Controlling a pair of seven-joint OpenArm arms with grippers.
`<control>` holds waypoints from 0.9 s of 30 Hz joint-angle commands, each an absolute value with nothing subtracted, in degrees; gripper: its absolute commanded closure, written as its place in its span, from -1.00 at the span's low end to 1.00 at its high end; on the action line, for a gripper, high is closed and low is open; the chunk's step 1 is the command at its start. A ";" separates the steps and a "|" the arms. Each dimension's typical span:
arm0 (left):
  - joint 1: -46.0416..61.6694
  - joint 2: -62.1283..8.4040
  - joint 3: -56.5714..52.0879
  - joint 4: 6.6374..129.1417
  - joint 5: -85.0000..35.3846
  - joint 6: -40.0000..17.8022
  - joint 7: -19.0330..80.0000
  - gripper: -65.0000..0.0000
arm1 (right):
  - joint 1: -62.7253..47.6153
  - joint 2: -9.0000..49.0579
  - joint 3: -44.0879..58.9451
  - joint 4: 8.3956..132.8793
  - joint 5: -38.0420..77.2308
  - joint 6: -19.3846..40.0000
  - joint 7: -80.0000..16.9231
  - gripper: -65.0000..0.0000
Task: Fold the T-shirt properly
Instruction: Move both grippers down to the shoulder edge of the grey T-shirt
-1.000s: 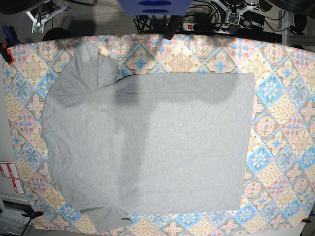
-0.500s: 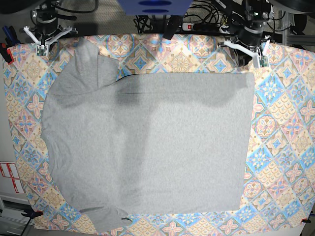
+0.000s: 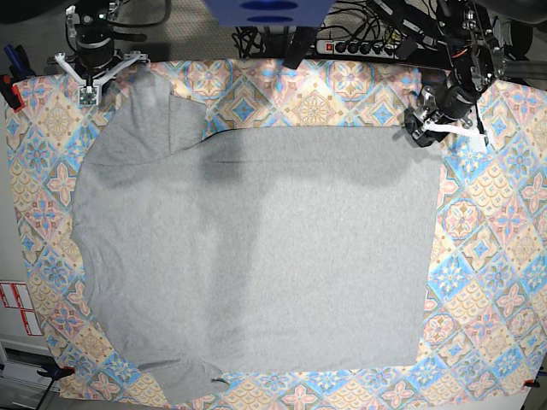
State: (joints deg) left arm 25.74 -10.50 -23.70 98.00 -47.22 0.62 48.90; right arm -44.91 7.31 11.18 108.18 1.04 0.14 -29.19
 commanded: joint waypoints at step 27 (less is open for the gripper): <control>15.78 -8.66 -25.45 81.36 -47.96 0.13 50.86 0.73 | -45.49 7.69 11.47 109.93 0.84 -0.22 -28.18 1.00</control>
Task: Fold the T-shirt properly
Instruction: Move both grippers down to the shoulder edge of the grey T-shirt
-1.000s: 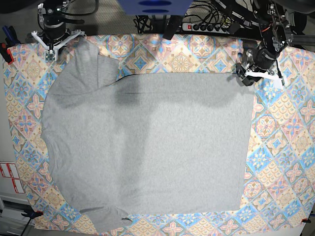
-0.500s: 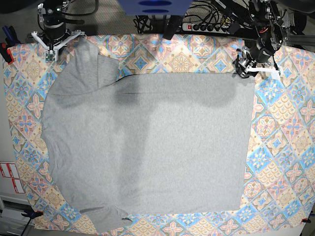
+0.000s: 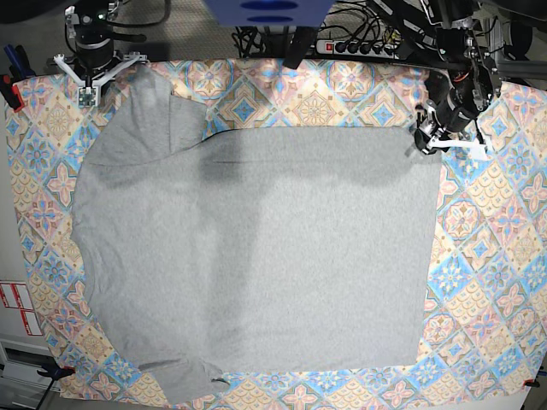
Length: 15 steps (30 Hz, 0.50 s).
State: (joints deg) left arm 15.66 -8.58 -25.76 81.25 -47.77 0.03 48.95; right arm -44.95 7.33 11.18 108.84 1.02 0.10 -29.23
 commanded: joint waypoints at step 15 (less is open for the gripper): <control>18.07 -8.48 -25.36 81.36 -47.96 0.13 52.53 1.00 | -40.31 7.60 3.56 111.25 0.84 -0.22 -39.87 0.49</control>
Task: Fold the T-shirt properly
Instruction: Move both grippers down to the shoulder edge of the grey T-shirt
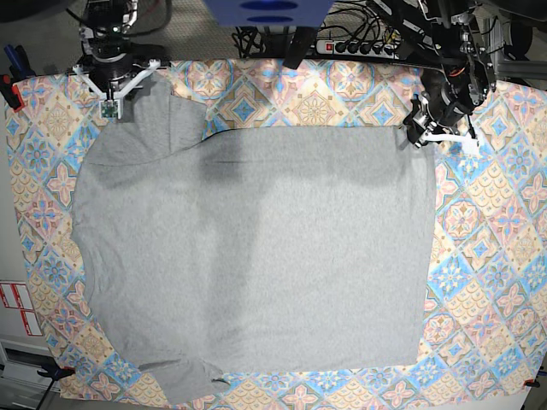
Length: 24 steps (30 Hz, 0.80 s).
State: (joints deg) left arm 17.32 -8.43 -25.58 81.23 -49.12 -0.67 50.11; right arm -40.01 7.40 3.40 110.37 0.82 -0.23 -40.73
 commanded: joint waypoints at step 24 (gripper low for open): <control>18.15 -8.57 -25.36 81.36 -47.96 0.13 52.79 1.00 | -35.12 7.69 1.54 102.02 0.92 -0.22 -42.95 0.47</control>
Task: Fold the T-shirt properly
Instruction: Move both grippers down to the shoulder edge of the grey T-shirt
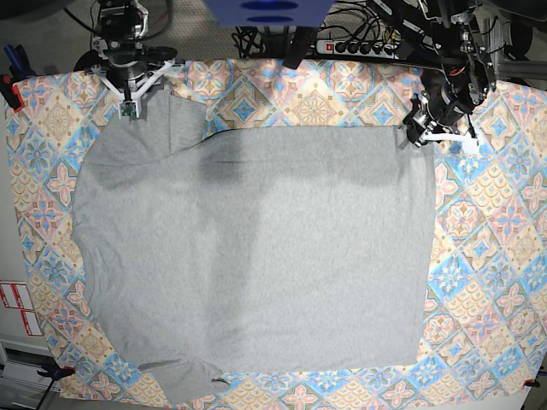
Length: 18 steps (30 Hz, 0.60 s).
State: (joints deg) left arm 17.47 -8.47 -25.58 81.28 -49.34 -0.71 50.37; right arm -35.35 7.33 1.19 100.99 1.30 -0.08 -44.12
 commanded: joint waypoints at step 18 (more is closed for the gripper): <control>17.89 -8.57 -25.36 81.36 -47.96 0.13 52.79 1.00 | -34.77 4.88 7.43 99.56 1.71 -0.22 -43.12 0.11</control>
State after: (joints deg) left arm 17.45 -8.56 -25.58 81.28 -49.34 -0.71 50.54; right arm -34.46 4.62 7.25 98.87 1.91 -0.12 -43.07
